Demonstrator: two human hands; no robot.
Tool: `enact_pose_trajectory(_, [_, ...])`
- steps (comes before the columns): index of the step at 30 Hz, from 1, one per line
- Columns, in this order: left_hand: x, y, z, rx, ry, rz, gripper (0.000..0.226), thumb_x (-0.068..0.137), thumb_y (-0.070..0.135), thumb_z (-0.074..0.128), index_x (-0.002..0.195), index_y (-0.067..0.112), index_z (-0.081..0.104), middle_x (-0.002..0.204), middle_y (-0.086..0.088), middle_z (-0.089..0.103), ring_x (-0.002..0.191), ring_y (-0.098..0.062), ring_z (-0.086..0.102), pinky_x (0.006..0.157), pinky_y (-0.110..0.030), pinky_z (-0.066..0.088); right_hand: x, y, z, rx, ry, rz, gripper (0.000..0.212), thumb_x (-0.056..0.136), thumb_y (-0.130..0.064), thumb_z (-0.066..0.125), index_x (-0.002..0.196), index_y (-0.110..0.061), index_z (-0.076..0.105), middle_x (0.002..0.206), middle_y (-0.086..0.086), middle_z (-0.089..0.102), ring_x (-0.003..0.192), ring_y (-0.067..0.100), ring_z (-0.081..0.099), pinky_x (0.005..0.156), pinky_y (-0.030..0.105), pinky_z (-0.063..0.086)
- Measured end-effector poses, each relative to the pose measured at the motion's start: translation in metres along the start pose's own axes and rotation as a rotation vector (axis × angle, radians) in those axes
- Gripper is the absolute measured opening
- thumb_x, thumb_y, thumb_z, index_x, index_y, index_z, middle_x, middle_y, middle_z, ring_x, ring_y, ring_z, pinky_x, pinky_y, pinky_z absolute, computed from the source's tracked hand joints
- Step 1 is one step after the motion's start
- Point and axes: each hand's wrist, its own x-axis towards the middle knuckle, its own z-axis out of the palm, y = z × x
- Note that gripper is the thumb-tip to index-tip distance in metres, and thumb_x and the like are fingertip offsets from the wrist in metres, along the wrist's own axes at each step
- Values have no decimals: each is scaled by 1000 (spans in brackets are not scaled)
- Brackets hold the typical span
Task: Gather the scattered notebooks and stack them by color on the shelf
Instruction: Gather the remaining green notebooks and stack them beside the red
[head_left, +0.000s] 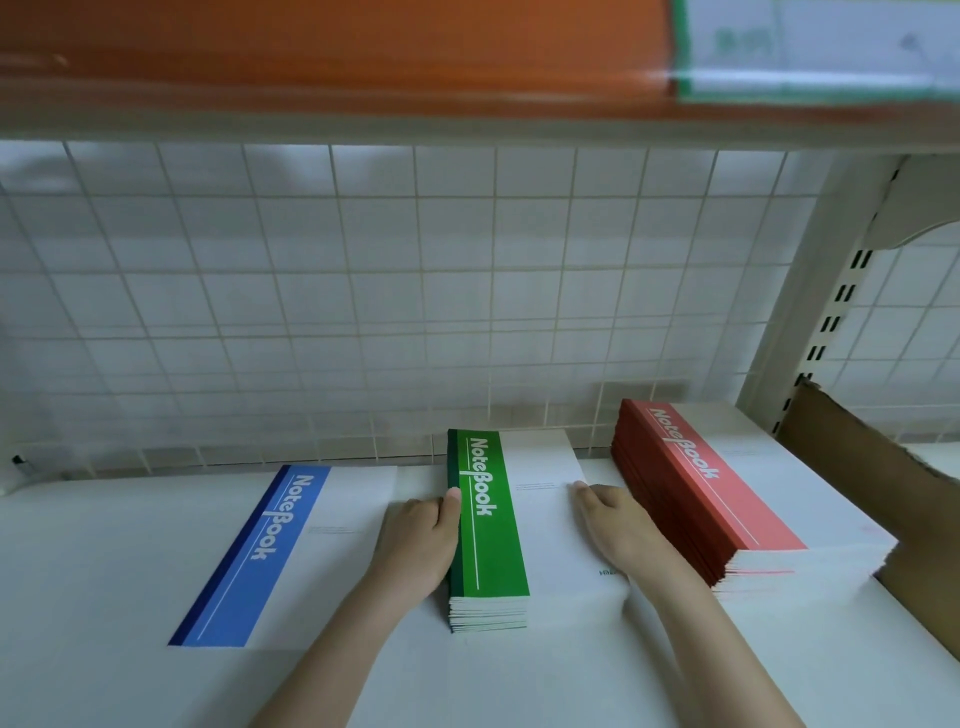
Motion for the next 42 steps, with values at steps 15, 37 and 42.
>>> enact_pose_trajectory(15, [0, 1, 3, 37, 15, 35, 52, 103, 23, 28, 51, 13, 28, 53, -10, 38, 58, -26, 40, 66, -36, 35, 1, -5, 4, -48, -123, 89, 45, 102, -36, 29, 130, -6, 46, 143, 13, 33, 133, 29, 32, 105, 31, 27])
enact_pose_trajectory(37, [-44, -31, -89, 5, 117, -44, 30, 97, 28, 48, 123, 17, 59, 119, 1, 59, 94, -9, 57, 80, -18, 37, -62, -96, 60, -414, 37, -526, 50, 95, -29, 46, 141, -12, 36, 148, 8, 29, 136, 24, 27, 111, 28, 23])
enact_pose_trajectory(42, [-71, -71, -130, 89, 178, -79, 24, 94, 21, 52, 112, 10, 64, 104, -8, 59, 93, -21, 60, 81, -25, 43, -85, -128, 108, -447, -102, -601, 53, 97, -35, 44, 144, -15, 32, 151, 8, 21, 138, 25, 25, 112, 29, 22])
